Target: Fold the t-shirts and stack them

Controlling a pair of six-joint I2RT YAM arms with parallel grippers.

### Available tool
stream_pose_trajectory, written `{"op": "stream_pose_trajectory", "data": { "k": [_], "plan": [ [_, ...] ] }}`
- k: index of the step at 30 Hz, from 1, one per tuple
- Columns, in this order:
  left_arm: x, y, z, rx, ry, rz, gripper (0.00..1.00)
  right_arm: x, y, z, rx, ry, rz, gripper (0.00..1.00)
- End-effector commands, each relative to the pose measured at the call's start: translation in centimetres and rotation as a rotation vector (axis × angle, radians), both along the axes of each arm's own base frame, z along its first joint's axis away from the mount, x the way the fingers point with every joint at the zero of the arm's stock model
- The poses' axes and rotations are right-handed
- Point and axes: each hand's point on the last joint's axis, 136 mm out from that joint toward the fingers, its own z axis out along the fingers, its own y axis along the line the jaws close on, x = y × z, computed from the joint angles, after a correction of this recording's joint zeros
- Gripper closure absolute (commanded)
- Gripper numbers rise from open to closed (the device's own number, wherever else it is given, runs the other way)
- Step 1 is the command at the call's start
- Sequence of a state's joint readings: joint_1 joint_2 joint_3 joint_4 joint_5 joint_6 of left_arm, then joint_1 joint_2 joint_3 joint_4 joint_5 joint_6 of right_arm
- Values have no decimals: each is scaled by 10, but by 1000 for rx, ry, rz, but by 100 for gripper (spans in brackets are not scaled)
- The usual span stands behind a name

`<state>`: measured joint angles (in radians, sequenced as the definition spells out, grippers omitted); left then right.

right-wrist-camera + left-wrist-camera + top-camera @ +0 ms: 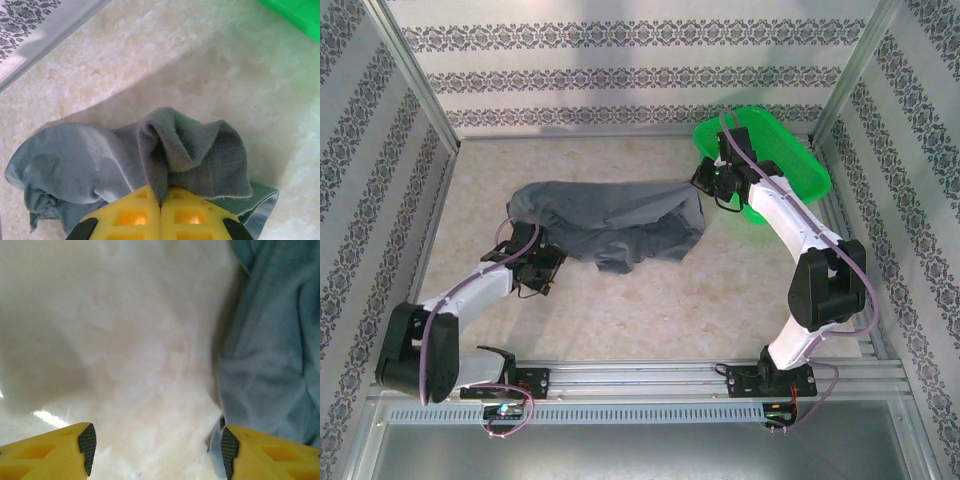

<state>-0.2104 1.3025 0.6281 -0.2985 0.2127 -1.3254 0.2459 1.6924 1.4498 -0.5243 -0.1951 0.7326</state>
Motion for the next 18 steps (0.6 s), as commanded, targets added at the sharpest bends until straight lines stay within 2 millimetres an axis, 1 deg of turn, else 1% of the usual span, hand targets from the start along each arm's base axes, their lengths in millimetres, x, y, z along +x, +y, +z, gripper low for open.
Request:
{"op": "stream_pose_trajectory", "data": {
  "k": [1,3,6,8,10,12,14,15,16,17,18],
  "plan": [
    [56,-6,23,-61,-187,95,31,-6,1,4,9,0,20,100],
    [64,-12,16,-90,-186,101,31,-7,2,4,12,2,23,100],
    [73,-14,9,-113,-207,121,31,-8,2,2,17,6,22,100],
    [80,-18,8,-129,-221,125,34,-9,2,3,21,4,22,100],
    [87,-22,8,-143,-229,114,39,-9,2,1,23,8,21,100],
    [93,-28,4,-159,-230,105,48,-9,3,0,25,10,21,100],
    [99,-34,0,-183,-237,102,63,-9,2,-1,25,13,17,100],
    [102,-35,0,-192,-244,103,74,-9,2,-1,24,13,15,100],
    [105,-36,2,-202,-256,106,91,-9,0,-2,21,15,9,100],
    [107,-36,6,-204,-269,110,100,-8,-2,-2,17,13,2,100],
    [109,-35,14,-197,-285,113,100,-6,-3,-1,16,9,-3,100]
  ]
}}
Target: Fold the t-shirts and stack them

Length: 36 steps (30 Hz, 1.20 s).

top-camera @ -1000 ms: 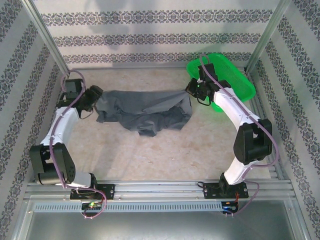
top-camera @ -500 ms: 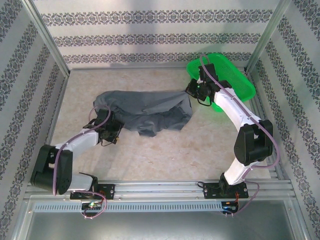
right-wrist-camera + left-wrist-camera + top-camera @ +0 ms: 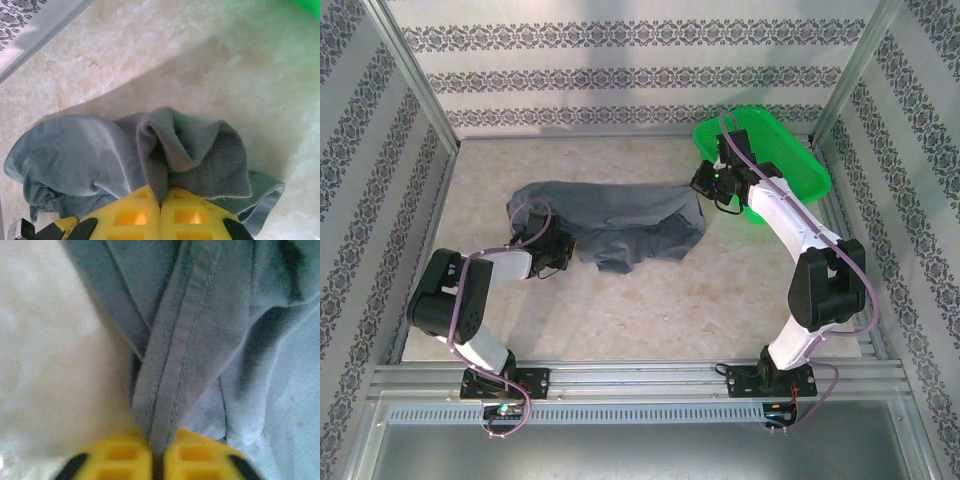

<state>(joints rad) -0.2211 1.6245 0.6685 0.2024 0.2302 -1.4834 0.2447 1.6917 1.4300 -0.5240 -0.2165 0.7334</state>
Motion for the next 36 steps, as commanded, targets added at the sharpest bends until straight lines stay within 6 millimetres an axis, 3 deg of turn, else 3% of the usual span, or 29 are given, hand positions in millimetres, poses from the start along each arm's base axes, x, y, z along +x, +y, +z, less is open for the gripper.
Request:
{"op": "stream_pose_trajectory", "data": {
  "k": [1,4,8,11,14,17,19,21,24,26,28,30,32,35,36],
  "plan": [
    [27,-6,43,-27,-131,16,100,1,-8,7,5,-17,-21,100],
    [40,6,89,26,-208,23,100,16,-15,16,6,-47,-34,100],
    [67,33,156,6,-345,74,100,47,-21,46,22,-129,-41,100],
    [84,55,207,-16,-441,99,100,66,-26,80,29,-201,-50,100],
    [92,78,258,-27,-542,126,100,75,-32,129,37,-315,-72,100],
    [85,105,297,-1,-607,175,100,68,-34,178,38,-418,-86,100],
    [75,121,313,37,-627,208,100,53,-31,198,32,-456,-82,100],
    [62,137,321,90,-624,242,100,29,-21,204,13,-465,-58,100],
    [38,163,325,208,-604,299,100,-22,13,181,-19,-441,25,100],
    [26,174,317,239,-578,323,100,-62,41,144,-43,-392,107,100],
    [21,175,300,232,-541,314,100,-99,55,104,-76,-336,161,100],
    [16,170,276,221,-489,282,100,-126,53,50,-108,-240,188,100],
    [-1,164,240,213,-379,265,100,-147,38,-11,-136,-103,180,100],
    [-31,162,188,217,-236,271,100,-169,41,-70,-68,63,258,100],
    [-39,161,178,223,-206,270,100,-175,44,-80,-34,113,286,94]
  ]
}}
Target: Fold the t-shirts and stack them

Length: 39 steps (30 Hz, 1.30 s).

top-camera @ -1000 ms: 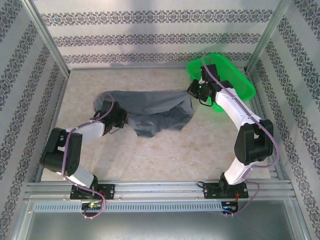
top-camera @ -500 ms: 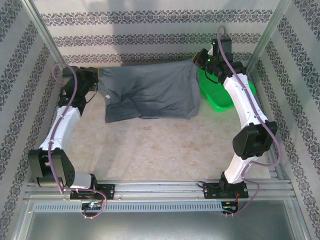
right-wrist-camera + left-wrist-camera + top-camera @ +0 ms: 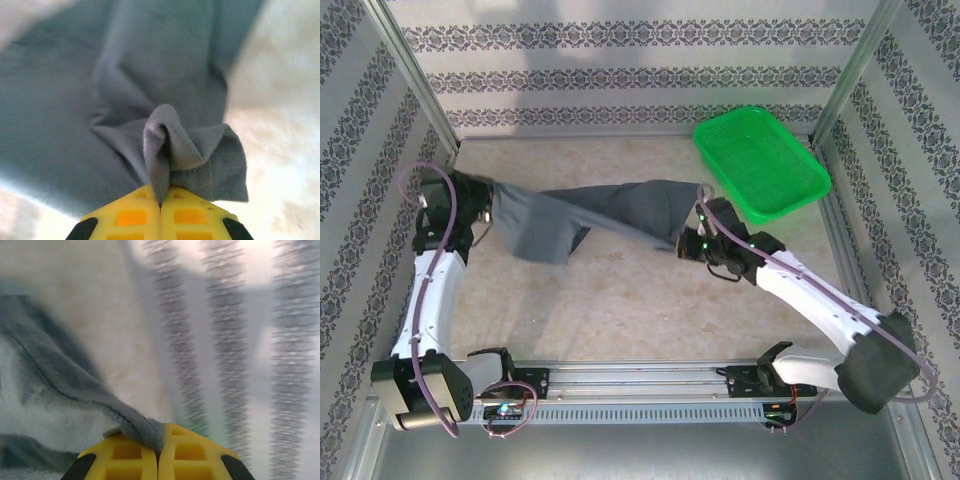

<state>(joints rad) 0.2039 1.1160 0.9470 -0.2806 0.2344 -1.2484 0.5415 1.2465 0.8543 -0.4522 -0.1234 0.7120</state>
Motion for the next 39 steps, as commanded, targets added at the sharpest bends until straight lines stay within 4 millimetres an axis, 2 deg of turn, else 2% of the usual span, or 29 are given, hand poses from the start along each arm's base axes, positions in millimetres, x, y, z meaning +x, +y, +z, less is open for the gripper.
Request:
{"op": "stream_pose_trajectory", "data": {
  "k": [1,2,4,6,8,10,11,13,15,17,19,22,26,32,39],
  "plan": [
    [-38,3,-48,26,170,25,100,-17,8,-31,84,154,54,80],
    [-44,3,-55,30,190,28,100,-21,12,-33,100,185,76,68],
    [-56,5,-61,48,227,44,100,-24,9,-28,79,189,78,54],
    [-66,12,-59,82,257,73,100,-21,-8,-25,28,163,14,44],
    [-74,19,-54,121,277,105,100,-14,-30,-29,6,167,-94,41],
    [-76,22,-48,144,278,112,100,-10,-48,-38,7,208,-197,42],
    [-75,22,-47,144,275,110,100,-10,-54,-44,4,237,-238,45],
    [-75,22,-47,143,279,109,100,-10,-57,-53,-13,285,-292,53],
    [-75,22,-47,143,275,109,100,-12,-52,-61,0,329,-331,58],
    [-73,20,-47,134,271,103,100,-21,-51,-69,-2,398,-400,59],
    [-71,18,-47,127,263,90,100,-34,-59,-74,9,465,-522,58],
    [-70,16,-47,119,258,81,100,-48,-65,-74,148,528,-720,58],
    [-70,16,-47,121,258,78,100,-58,-56,-69,311,581,-908,52],
    [-65,15,-44,115,242,70,100,-67,-37,-98,502,712,-1078,52],
    [-65,13,-43,113,237,60,100,-65,-30,-108,589,764,-1155,56]
  ]
}}
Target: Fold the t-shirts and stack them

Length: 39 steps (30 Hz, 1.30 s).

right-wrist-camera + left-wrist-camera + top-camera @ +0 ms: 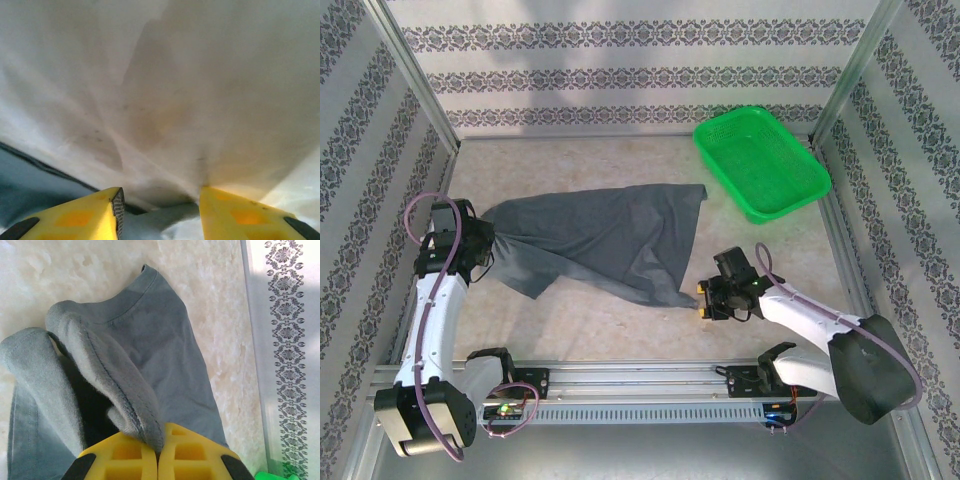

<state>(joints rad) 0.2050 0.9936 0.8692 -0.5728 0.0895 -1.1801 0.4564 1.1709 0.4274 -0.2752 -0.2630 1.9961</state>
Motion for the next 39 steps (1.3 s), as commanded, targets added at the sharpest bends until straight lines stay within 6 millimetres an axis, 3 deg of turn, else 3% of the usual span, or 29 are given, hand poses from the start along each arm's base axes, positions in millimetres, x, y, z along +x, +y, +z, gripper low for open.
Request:
{"op": "stream_pose_trajectory", "data": {
  "k": [1,8,18,22,26,29,34,39],
  "plan": [
    [3,1,11,20,-26,-18,100,7,12,-1,96,14,-100,57],
    [5,1,17,19,-46,-17,100,5,24,-2,147,38,-107,60],
    [12,1,34,16,-92,-14,100,-15,15,0,131,67,-139,61],
    [13,1,33,13,-90,-15,100,-15,16,-13,143,86,-153,63],
    [13,1,34,16,-88,-16,100,-9,29,1,160,76,-103,57],
    [13,3,39,27,-93,-14,100,-17,29,9,152,84,-87,52],
    [14,10,64,68,-139,10,100,-27,33,12,159,93,-75,47],
    [30,5,100,34,-246,-2,100,-27,41,11,165,91,-67,46]
  ]
}}
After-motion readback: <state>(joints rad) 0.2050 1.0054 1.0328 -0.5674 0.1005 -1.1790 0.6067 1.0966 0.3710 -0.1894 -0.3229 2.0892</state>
